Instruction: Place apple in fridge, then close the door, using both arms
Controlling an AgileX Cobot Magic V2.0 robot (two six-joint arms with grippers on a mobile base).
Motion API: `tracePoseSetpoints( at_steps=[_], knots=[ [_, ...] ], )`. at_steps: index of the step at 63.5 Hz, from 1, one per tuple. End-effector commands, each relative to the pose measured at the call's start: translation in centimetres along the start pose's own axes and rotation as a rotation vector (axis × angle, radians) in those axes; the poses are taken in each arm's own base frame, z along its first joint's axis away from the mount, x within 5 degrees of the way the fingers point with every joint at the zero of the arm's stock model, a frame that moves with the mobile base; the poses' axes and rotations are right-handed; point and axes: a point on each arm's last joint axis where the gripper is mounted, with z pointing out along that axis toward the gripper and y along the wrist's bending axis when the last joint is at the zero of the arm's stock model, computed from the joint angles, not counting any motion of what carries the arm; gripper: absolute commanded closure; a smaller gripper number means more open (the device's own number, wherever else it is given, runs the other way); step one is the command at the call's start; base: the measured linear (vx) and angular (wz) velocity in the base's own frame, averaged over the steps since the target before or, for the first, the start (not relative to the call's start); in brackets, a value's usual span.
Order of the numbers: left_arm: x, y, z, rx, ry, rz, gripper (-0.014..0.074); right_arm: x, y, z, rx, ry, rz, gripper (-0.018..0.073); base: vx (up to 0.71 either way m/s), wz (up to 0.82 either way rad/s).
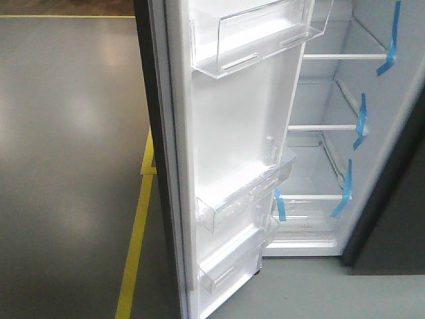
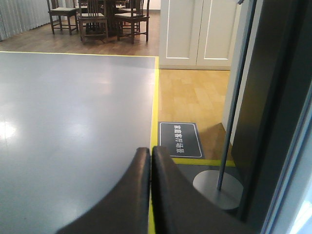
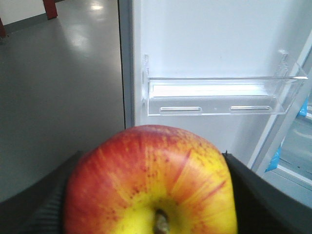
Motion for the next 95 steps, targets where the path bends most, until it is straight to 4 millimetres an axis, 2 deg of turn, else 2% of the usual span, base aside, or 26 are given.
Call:
tracePoseSetpoints(
  at_steps=[1, 95],
  knots=[
    [0.08, -0.2, 0.11, 0.027, -0.049, -0.006, 0.0603, -0.71, 0.6, -0.71, -0.011, -0.055, -0.009, 0.0563, 0.15, -0.02],
    [0.08, -0.2, 0.11, 0.027, -0.049, -0.006, 0.0603, -0.71, 0.6, -0.71, -0.011, -0.055, -0.009, 0.0563, 0.08, 0.01]
  ],
)
